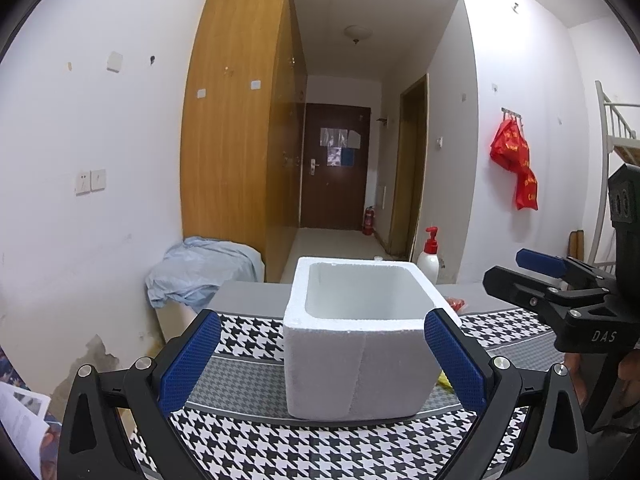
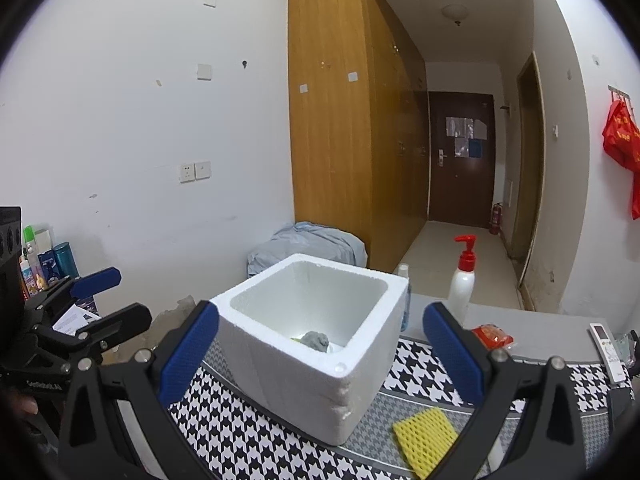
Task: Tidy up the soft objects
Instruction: 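Withdraw both grippers from the foam box back toward the table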
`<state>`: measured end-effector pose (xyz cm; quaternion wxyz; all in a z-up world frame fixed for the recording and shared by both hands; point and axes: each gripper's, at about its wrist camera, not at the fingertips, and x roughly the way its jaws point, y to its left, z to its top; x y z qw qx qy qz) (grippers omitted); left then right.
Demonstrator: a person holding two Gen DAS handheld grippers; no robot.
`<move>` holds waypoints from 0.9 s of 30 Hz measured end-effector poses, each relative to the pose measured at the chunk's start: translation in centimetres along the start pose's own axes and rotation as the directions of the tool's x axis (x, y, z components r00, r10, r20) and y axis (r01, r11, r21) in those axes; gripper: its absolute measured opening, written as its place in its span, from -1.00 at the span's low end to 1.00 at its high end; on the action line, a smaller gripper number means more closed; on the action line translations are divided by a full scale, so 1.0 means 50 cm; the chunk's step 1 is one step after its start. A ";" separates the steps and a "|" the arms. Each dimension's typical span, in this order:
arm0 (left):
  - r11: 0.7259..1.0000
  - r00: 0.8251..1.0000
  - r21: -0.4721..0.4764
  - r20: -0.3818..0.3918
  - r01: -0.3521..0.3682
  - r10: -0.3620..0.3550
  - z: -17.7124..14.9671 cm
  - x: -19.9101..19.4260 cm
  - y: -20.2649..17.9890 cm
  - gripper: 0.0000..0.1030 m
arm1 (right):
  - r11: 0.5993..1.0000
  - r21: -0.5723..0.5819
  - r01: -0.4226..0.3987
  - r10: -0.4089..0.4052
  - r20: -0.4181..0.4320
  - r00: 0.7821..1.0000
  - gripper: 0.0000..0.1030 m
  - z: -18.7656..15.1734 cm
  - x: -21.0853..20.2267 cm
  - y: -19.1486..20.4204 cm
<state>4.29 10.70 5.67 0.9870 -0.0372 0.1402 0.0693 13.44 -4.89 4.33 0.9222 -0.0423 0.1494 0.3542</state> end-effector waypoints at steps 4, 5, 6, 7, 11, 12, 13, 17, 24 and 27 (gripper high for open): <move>1.000 1.000 -0.003 0.008 -0.016 0.016 -0.002 -0.004 0.002 0.98 | 1.000 -0.001 0.004 -0.004 -0.004 1.000 1.00 -0.010 -0.004 -0.004; 1.000 1.000 -0.002 0.010 -0.020 0.020 -0.004 -0.005 0.001 0.98 | 1.000 -0.003 0.005 -0.005 -0.005 1.000 1.00 -0.013 -0.005 -0.004; 1.000 1.000 -0.004 0.010 -0.023 0.023 -0.005 -0.005 0.000 0.98 | 1.000 -0.006 0.008 -0.008 -0.005 1.000 1.00 -0.017 -0.006 -0.004; 1.000 1.000 -0.007 0.009 -0.023 0.023 -0.007 -0.003 0.000 0.98 | 1.000 -0.008 0.010 -0.010 -0.004 1.000 1.00 -0.020 -0.006 -0.004; 0.999 0.999 -0.025 0.021 -0.028 0.029 -0.023 -0.005 0.001 0.98 | 1.000 -0.004 -0.003 0.003 0.005 1.000 1.00 -0.036 -0.016 -0.006; 0.999 0.999 -0.025 0.022 -0.026 0.027 -0.027 -0.005 0.000 0.98 | 1.000 0.000 -0.004 0.004 0.004 1.000 1.00 -0.042 -0.018 -0.007; 0.999 0.999 -0.021 0.027 -0.025 0.026 -0.032 -0.006 0.000 0.98 | 1.000 0.004 -0.003 0.003 0.003 1.000 1.00 -0.047 -0.020 -0.008; 0.999 0.999 -0.012 0.020 -0.050 0.050 -0.052 -0.002 -0.002 0.98 | 1.000 0.029 -0.005 0.005 0.009 1.000 1.00 -0.073 -0.028 -0.018; 0.998 0.999 -0.037 -0.026 -0.046 0.045 -0.070 0.019 0.000 0.98 | 0.998 0.045 0.033 -0.031 -0.043 0.999 1.00 -0.104 -0.014 -0.037; 0.999 0.999 -0.025 -0.030 -0.046 0.045 -0.079 0.025 -0.002 0.98 | 0.998 0.065 0.009 -0.006 -0.054 0.999 1.00 -0.112 -0.016 -0.045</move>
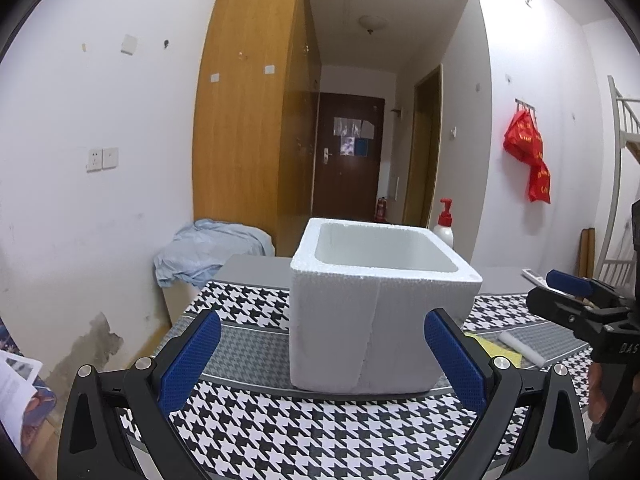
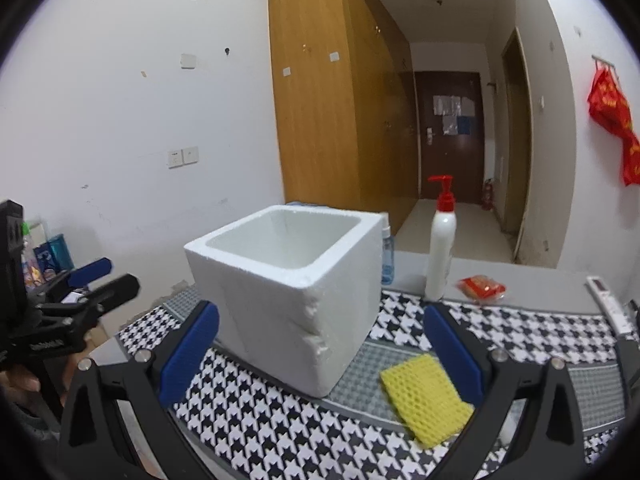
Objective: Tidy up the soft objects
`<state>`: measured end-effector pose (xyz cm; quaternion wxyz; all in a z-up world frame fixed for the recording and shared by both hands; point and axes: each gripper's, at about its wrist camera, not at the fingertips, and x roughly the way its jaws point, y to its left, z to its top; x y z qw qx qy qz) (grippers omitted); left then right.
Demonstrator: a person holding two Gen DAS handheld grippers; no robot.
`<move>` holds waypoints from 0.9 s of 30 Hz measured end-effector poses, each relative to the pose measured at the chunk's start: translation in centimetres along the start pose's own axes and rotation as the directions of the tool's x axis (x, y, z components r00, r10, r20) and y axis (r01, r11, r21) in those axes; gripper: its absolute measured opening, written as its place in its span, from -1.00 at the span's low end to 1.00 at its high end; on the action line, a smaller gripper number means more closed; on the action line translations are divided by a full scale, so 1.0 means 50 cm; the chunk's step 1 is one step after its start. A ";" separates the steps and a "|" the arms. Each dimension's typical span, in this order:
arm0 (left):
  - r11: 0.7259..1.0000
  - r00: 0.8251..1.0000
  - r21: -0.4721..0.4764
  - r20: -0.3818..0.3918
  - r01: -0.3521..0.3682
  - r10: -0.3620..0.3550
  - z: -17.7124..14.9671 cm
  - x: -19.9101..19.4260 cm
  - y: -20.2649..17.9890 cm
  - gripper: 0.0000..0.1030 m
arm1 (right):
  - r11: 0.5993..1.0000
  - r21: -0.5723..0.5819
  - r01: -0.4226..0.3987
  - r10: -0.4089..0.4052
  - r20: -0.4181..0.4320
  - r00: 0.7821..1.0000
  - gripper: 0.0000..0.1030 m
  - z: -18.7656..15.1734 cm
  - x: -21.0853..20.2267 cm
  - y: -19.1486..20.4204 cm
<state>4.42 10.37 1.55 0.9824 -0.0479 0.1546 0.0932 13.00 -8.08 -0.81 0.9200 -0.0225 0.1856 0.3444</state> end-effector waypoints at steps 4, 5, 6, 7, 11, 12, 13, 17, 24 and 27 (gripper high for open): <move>1.000 1.000 -0.018 -0.004 0.017 -0.017 -0.011 0.004 -0.008 0.98 | 1.000 -0.013 0.017 -0.017 -0.003 1.000 1.00 -0.012 -0.004 0.000; 1.000 1.000 -0.016 -0.005 0.023 -0.023 -0.013 0.004 -0.011 0.98 | 1.000 -0.013 0.014 -0.014 -0.007 1.000 1.00 -0.015 -0.005 -0.002; 1.000 1.000 -0.013 -0.006 0.027 -0.027 -0.016 0.006 -0.016 0.98 | 1.000 -0.009 0.014 -0.014 -0.008 1.000 1.00 -0.017 -0.007 -0.004; 0.999 0.999 -0.010 -0.009 0.033 -0.033 -0.018 0.007 -0.021 0.98 | 1.000 -0.007 0.017 -0.017 -0.011 1.000 1.00 -0.020 -0.008 -0.007; 0.998 0.998 0.004 -0.018 0.060 -0.060 -0.021 0.008 -0.038 0.98 | 1.000 0.012 0.018 -0.018 -0.016 1.000 1.00 -0.024 -0.012 -0.017; 0.998 0.998 0.012 -0.018 0.062 -0.062 -0.020 0.007 -0.042 0.98 | 1.000 0.017 0.020 -0.019 -0.019 1.000 1.00 -0.024 -0.012 -0.020; 0.998 0.998 0.020 -0.016 0.061 -0.061 -0.019 0.006 -0.046 0.98 | 1.000 0.017 0.026 -0.025 -0.020 0.999 1.00 -0.025 -0.013 -0.021; 0.997 0.998 0.018 -0.009 0.068 -0.068 -0.016 0.002 -0.054 0.98 | 0.999 0.021 0.033 -0.033 -0.013 0.999 1.00 -0.024 -0.023 -0.027; 0.996 0.996 0.023 -0.027 0.085 -0.084 -0.017 0.009 -0.074 0.98 | 0.998 0.025 0.057 -0.057 -0.008 0.998 1.00 -0.027 -0.041 -0.042; 0.995 0.995 0.026 -0.032 0.100 -0.099 -0.016 0.012 -0.083 0.98 | 0.997 0.030 0.071 -0.071 -0.003 0.997 1.00 -0.029 -0.051 -0.051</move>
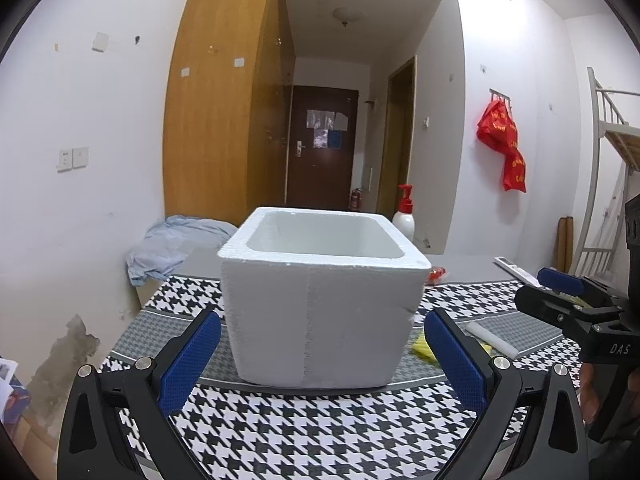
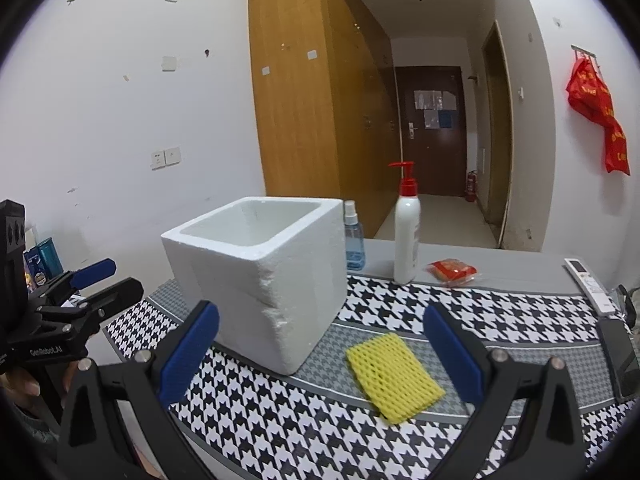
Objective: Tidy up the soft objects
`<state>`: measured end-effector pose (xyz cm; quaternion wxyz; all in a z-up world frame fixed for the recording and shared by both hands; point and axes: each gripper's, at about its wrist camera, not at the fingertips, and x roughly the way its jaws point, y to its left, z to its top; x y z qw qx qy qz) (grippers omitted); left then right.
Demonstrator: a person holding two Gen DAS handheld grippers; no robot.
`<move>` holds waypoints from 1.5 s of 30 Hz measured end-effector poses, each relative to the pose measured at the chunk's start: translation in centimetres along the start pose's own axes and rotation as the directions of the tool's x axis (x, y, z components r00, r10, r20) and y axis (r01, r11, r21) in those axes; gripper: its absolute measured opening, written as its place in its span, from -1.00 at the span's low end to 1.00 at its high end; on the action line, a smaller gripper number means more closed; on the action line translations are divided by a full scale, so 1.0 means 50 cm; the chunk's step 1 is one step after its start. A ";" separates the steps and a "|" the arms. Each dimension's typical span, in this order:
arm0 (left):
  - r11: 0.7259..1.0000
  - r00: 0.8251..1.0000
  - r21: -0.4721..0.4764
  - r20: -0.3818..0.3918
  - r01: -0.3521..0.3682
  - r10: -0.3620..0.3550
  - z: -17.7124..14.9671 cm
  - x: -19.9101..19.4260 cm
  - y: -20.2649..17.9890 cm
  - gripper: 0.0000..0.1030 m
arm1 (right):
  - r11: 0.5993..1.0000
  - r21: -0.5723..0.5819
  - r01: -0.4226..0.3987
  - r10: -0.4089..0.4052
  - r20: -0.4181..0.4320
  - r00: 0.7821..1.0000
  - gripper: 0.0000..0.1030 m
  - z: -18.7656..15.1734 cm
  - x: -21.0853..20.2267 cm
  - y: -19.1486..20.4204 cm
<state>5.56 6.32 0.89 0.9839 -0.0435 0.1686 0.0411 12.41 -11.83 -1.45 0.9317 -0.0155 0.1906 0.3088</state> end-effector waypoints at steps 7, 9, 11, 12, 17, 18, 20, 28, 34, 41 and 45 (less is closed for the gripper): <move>0.999 1.000 0.025 -0.007 0.029 -0.028 0.004 0.007 -0.027 0.98 | 0.999 0.023 0.031 -0.032 0.009 0.999 1.00 -0.003 -0.016 -0.027; 0.999 0.999 0.027 -0.008 0.037 -0.037 0.005 0.009 -0.033 0.98 | 0.999 0.028 0.042 -0.043 0.009 0.999 1.00 -0.004 -0.021 -0.034; 0.999 0.999 0.029 -0.010 0.044 -0.043 0.005 0.011 -0.038 0.98 | 0.998 0.031 0.049 -0.049 0.013 0.999 1.00 -0.004 -0.027 -0.040; 0.998 0.999 0.030 -0.011 0.048 -0.048 0.005 0.013 -0.041 0.98 | 0.998 0.034 0.052 -0.053 0.017 0.998 1.00 -0.005 -0.030 -0.043; 0.997 0.997 0.043 -0.017 0.072 -0.071 0.005 0.019 -0.059 0.98 | 0.996 0.056 0.072 -0.074 0.028 0.997 1.00 -0.007 -0.044 -0.060; 0.996 0.997 0.045 -0.018 0.079 -0.078 0.006 0.022 -0.064 0.98 | 0.995 0.058 0.079 -0.080 0.028 0.996 1.00 -0.008 -0.046 -0.064; 0.995 0.996 0.052 -0.020 0.091 -0.090 0.007 0.024 -0.072 0.98 | 0.994 0.065 0.090 -0.092 0.026 0.995 1.00 -0.010 -0.051 -0.070; 0.987 0.989 0.069 -0.032 0.143 -0.141 0.009 0.036 -0.106 0.98 | 0.987 0.090 0.136 -0.140 0.034 0.990 1.00 -0.020 -0.075 -0.096; 0.979 0.982 0.089 -0.048 0.185 -0.182 0.009 0.048 -0.138 0.98 | 0.978 0.110 0.176 -0.180 0.028 0.983 1.00 -0.028 -0.087 -0.119; 0.972 0.976 0.098 -0.068 0.214 -0.208 0.007 0.062 -0.159 0.98 | 0.971 0.127 0.200 -0.204 0.014 0.979 1.00 -0.040 -0.091 -0.140; 0.971 0.974 0.093 -0.073 0.221 -0.215 0.007 0.069 -0.169 0.98 | 0.966 0.146 0.212 -0.216 0.005 0.976 1.00 -0.044 -0.094 -0.157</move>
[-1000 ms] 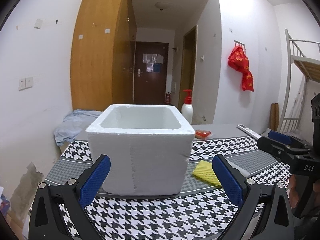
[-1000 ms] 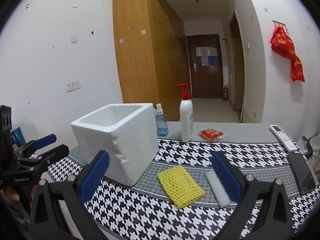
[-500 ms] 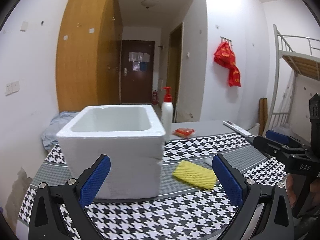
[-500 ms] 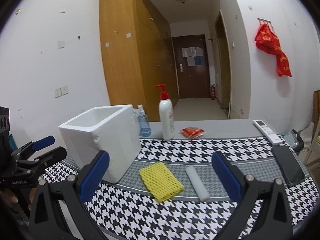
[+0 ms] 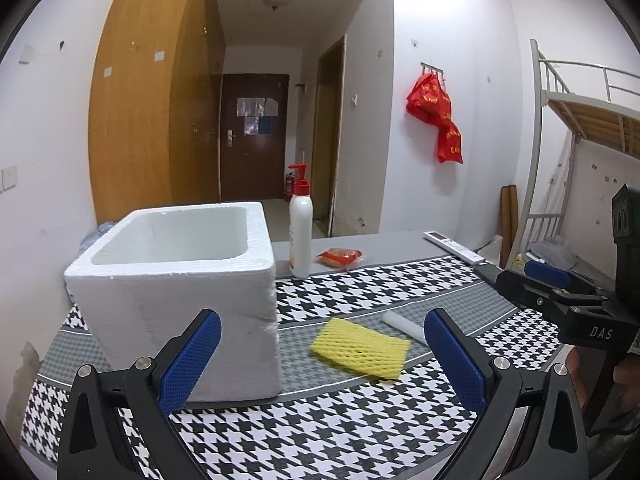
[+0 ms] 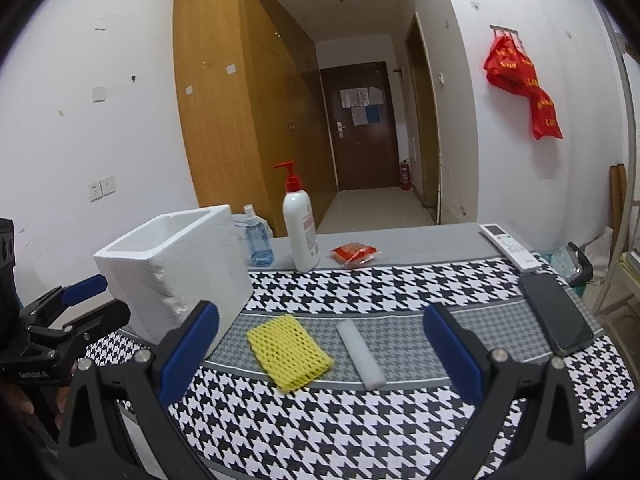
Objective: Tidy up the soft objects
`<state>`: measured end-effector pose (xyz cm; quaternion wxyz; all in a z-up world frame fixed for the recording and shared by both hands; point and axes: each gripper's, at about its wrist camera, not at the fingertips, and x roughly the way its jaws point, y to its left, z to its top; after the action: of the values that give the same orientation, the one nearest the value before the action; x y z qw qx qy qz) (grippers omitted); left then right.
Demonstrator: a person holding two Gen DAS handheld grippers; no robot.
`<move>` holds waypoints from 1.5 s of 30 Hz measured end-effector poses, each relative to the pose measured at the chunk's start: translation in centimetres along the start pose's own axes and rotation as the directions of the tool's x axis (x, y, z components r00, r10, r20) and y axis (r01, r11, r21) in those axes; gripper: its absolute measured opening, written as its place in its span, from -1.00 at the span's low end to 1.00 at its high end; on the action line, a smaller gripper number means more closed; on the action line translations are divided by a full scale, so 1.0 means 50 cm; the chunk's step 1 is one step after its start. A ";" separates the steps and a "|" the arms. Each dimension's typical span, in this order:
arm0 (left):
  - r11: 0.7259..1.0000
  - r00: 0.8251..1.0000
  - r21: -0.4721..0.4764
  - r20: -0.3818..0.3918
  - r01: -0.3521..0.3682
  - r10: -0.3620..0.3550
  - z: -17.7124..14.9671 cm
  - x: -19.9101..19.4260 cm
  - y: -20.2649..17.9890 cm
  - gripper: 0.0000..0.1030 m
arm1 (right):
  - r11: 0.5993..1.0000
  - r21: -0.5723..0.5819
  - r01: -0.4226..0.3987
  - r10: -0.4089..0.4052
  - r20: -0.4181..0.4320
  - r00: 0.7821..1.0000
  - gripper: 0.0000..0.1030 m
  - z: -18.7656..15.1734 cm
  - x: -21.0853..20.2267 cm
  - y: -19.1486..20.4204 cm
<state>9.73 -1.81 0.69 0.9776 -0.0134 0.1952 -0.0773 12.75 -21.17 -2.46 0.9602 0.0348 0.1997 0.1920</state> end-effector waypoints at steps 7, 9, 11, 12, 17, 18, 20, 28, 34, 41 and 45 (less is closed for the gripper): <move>0.999 0.999 0.021 -0.028 0.036 -0.035 -0.002 0.024 -0.025 0.98 | 0.999 0.003 0.032 -0.032 -0.014 0.999 1.00 -0.010 -0.005 -0.020; 0.998 0.998 0.028 -0.038 0.050 -0.049 -0.002 0.031 -0.034 0.98 | 0.999 0.021 0.029 -0.028 -0.031 0.999 1.00 -0.013 -0.002 -0.029; 0.998 0.997 0.037 -0.044 0.058 -0.056 -0.002 0.036 -0.041 0.98 | 0.999 0.030 0.020 -0.019 -0.041 0.999 1.00 -0.016 0.000 -0.036; 0.997 0.997 0.041 -0.049 0.061 -0.059 -0.002 0.040 -0.045 0.98 | 0.999 0.032 0.024 -0.023 -0.043 0.999 1.00 -0.018 0.001 -0.039; 0.997 0.996 0.045 -0.069 0.066 -0.063 -0.005 0.054 -0.048 0.98 | 0.999 0.033 0.041 -0.039 -0.065 0.997 1.00 -0.026 0.012 -0.051; 0.997 0.995 0.043 -0.077 0.070 -0.066 -0.007 0.058 -0.050 0.98 | 0.999 0.031 0.044 -0.042 -0.071 0.997 1.00 -0.027 0.016 -0.053; 0.997 0.994 0.046 -0.090 0.069 -0.065 -0.008 0.065 -0.054 0.98 | 0.998 0.029 0.052 -0.049 -0.079 0.996 1.00 -0.029 0.022 -0.055; 0.994 0.987 0.052 -0.134 0.091 -0.084 -0.014 0.097 -0.071 0.98 | 0.997 0.021 0.072 -0.069 -0.110 0.992 1.00 -0.035 0.034 -0.068; 0.993 0.974 0.044 -0.208 0.107 -0.095 -0.024 0.137 -0.074 0.98 | 0.995 0.011 0.098 -0.096 -0.133 0.986 1.00 -0.044 0.049 -0.078; 0.995 0.967 0.036 -0.240 0.097 -0.086 -0.031 0.169 -0.075 0.98 | 0.994 0.027 0.102 -0.097 -0.154 0.983 1.00 -0.051 0.068 -0.097; 0.996 0.962 0.032 -0.265 0.083 -0.072 -0.037 0.186 -0.072 0.98 | 0.994 0.029 0.107 -0.101 -0.166 0.981 1.00 -0.055 0.077 -0.108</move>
<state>16.99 -6.81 -4.34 0.9392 0.0104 0.3212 -0.1207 16.83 -24.74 -7.21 0.9484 0.0264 0.2832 0.1399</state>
